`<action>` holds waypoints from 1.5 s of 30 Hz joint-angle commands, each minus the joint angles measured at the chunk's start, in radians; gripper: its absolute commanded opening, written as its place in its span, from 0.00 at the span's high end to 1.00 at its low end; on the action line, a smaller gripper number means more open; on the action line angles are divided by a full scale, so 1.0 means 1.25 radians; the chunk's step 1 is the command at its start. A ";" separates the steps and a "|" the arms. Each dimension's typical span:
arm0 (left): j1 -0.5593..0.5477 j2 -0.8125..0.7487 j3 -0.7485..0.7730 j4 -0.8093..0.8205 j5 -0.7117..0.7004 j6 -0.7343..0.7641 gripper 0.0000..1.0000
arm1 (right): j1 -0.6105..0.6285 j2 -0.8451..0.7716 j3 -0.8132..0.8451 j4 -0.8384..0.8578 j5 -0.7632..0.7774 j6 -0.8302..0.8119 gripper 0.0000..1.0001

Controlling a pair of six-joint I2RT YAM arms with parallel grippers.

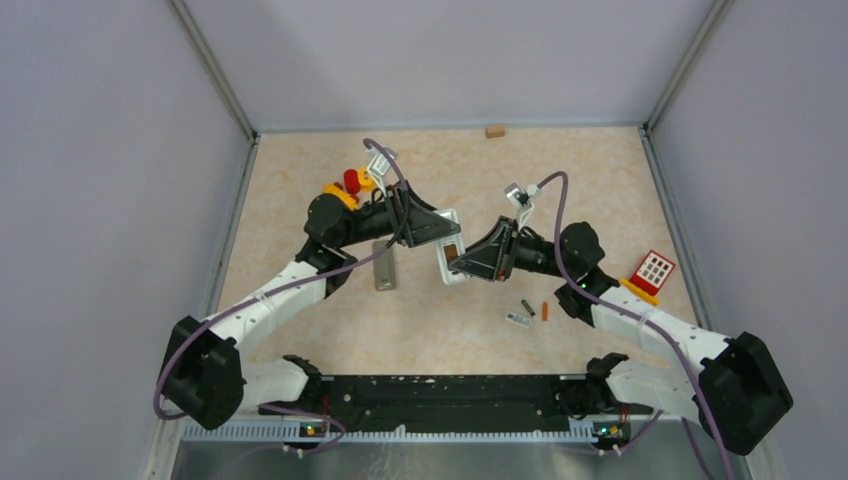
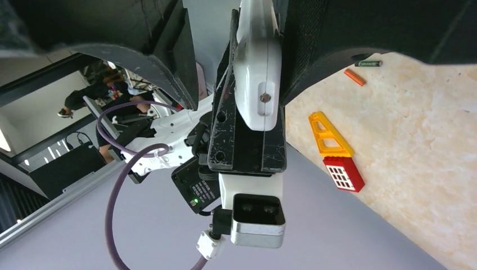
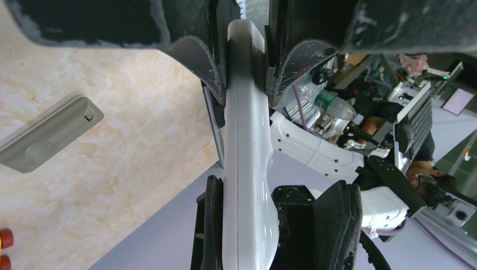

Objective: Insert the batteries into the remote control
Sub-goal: Adjust the remote control, then pick up the battery from the center of the board.

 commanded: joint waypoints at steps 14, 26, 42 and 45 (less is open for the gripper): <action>0.053 -0.003 -0.008 -0.128 -0.068 0.084 1.00 | -0.035 0.018 0.030 -0.034 0.028 -0.030 0.46; 0.147 -0.036 -0.002 -0.564 -0.402 0.320 1.00 | -0.055 0.140 0.246 -0.635 0.523 -0.360 0.60; 0.186 0.000 0.001 -0.555 -0.330 0.334 1.00 | 0.053 0.511 0.425 -0.790 0.695 -0.519 0.64; 0.191 -0.002 -0.001 -0.547 -0.319 0.330 1.00 | 0.065 0.527 0.429 -0.787 0.703 -0.516 0.65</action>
